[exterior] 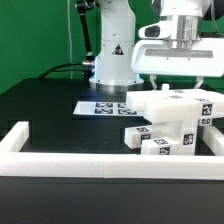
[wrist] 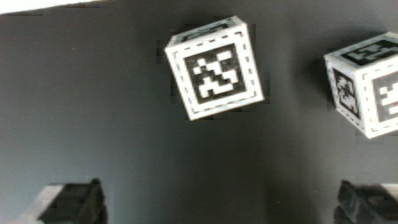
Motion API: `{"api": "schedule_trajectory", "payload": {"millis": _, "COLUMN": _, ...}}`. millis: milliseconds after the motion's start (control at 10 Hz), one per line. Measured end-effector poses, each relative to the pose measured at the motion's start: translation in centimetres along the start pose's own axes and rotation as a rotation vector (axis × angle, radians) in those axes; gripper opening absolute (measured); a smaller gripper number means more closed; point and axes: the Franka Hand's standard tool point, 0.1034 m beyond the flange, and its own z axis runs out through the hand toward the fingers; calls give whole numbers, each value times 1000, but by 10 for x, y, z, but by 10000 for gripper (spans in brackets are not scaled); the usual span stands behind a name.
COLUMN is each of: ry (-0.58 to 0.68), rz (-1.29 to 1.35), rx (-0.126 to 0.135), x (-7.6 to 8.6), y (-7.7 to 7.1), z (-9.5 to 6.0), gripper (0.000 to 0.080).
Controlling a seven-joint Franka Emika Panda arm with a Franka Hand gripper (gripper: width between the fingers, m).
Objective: Assemble chair
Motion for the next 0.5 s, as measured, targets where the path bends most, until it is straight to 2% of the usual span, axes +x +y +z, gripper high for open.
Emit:
{"api": "schedule_trajectory", "payload": {"millis": 300, "ry": -3, "rz": -27, "rx": 33, "x": -5, "y": -33, "z": -9, "gripper": 648}}
{"api": "schedule_trajectory", "payload": {"millis": 500, "ry": 16, "rz": -22, "rx": 30, "x": -14, "y": -44, "z": -3, "gripper": 648}}
